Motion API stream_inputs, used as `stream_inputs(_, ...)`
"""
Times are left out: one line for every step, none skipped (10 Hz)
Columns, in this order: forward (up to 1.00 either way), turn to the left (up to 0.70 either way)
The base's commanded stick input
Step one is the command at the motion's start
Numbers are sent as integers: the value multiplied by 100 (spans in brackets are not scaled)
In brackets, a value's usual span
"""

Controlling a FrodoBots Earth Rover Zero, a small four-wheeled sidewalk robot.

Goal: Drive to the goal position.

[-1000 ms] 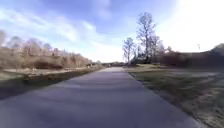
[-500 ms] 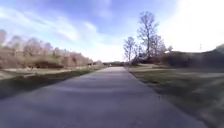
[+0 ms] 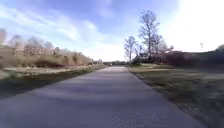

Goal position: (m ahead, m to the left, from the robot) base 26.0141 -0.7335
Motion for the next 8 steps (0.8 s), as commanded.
stream_inputs(100, 2)
stream_inputs(100, 2)
stream_inputs(100, 2)
stream_inputs(100, 2)
stream_inputs(100, 2)
stream_inputs(100, 1)
stream_inputs(100, 0)
stream_inputs(100, 0)
